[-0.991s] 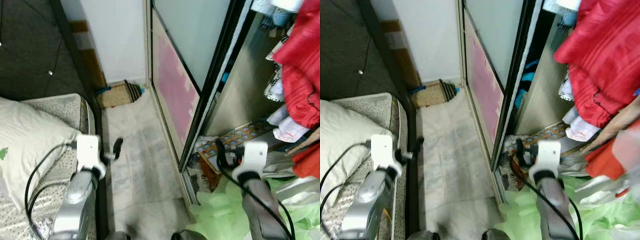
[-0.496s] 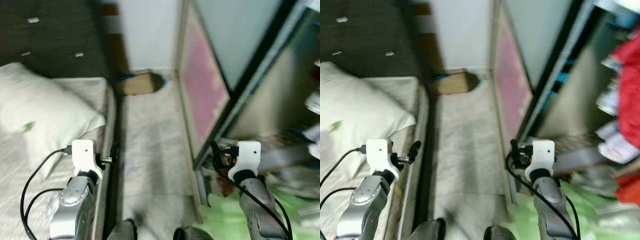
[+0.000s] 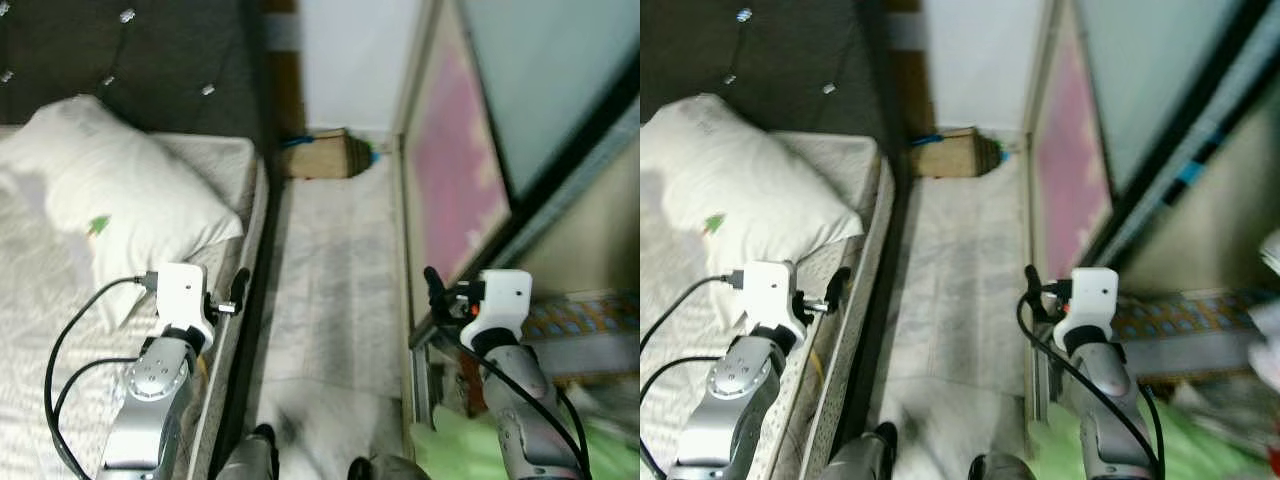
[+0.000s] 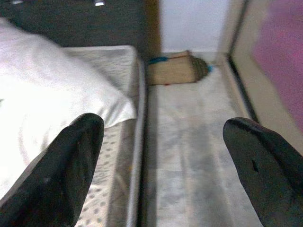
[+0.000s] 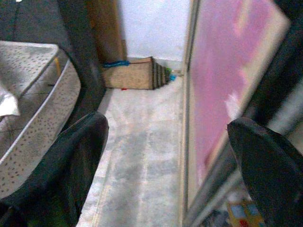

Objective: Clean up the room

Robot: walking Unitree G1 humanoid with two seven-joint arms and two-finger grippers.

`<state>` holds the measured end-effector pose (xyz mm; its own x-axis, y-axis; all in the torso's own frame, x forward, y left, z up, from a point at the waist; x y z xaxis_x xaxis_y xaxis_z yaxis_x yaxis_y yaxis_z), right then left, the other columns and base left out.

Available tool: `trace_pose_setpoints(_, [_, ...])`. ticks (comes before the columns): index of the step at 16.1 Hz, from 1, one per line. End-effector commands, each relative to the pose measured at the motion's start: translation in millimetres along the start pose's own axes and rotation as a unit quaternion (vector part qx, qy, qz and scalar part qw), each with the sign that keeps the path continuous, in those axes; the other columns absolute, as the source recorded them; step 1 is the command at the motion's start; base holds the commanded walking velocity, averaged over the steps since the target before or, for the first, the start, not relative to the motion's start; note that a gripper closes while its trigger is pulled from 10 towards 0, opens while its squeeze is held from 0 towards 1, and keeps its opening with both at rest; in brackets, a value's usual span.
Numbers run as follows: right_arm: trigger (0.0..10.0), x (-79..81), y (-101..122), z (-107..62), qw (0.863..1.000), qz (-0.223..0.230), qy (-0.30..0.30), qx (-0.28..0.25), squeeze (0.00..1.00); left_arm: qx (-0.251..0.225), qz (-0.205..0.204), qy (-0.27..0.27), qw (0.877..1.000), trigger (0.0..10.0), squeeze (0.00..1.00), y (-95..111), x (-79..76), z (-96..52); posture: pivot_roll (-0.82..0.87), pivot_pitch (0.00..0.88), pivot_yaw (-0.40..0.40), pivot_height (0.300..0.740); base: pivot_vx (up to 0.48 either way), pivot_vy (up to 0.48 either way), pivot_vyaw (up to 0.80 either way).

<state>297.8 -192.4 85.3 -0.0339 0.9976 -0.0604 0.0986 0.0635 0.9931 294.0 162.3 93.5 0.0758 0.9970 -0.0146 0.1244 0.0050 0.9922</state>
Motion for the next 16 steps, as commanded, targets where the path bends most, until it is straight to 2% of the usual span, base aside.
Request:
trace_pose_setpoints(1, [10.0, 4.6, 4.2, -0.7, 1.000, 0.006, 0.007, -0.006, 0.00, -0.001, 0.005, 0.021, 1.000, 10.0, 0.00, 2.1, 10.6, -3.1, 0.01, 0.222, 0.008, 0.740, 0.000, 0.000, 0.80])
trace_pose_setpoints(2, [10.0, 5.4, 3.2, -1.5, 1.000, 0.005, 0.009, -0.004, 0.00, -0.004, 0.002, 0.031, 1.000, 10.0, 0.00, 1.2, 13.5, -5.0, 0.00, 0.217, -0.001, 0.740, 0.000, 0.000, 0.80])
trace_pose_setpoints(4, [10.0, 4.4, -1.3, -5.0, 1.000, 0.007, 0.010, 0.004, 0.00, 0.003, -0.006, 0.027, 1.000, 10.0, 0.00, -4.2, 9.5, -8.6, 0.00, 0.214, -0.005, 0.740, 0.000, 0.000, 0.80])
trace_pose_setpoints(6, [10.0, 2.2, -3.6, -7.2, 1.000, 0.009, 0.006, 0.008, 0.00, 0.007, 0.009, 0.028, 1.000, 10.0, 0.00, -9.3, 3.9, -11.3, -0.01, 0.216, -0.004, 0.740, 0.000, 0.000, 0.80])
trace_pose_setpoints(16, [10.0, 3.3, -6.4, -10.7, 1.000, 0.016, 0.001, 0.012, 0.00, 0.004, 0.008, 0.029, 1.000, 10.0, 0.00, -8.7, 2.4, -11.4, 0.00, 0.211, 0.003, 0.740, 0.000, 0.000, 0.80])
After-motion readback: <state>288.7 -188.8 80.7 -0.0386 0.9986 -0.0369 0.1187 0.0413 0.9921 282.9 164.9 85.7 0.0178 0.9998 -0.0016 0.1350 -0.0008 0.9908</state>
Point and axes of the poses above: a point about 5 cm out from each wrist's last joint towards the gripper, its own z axis pointing out of the wrist towards the gripper, its own y axis along the axis of the wrist's last joint, x = y × z, the point moved 4 cm from there along z, pointing out of the wrist towards the gripper, and after that the axes turned 3 degrees about -z, right-handed, at the moved point
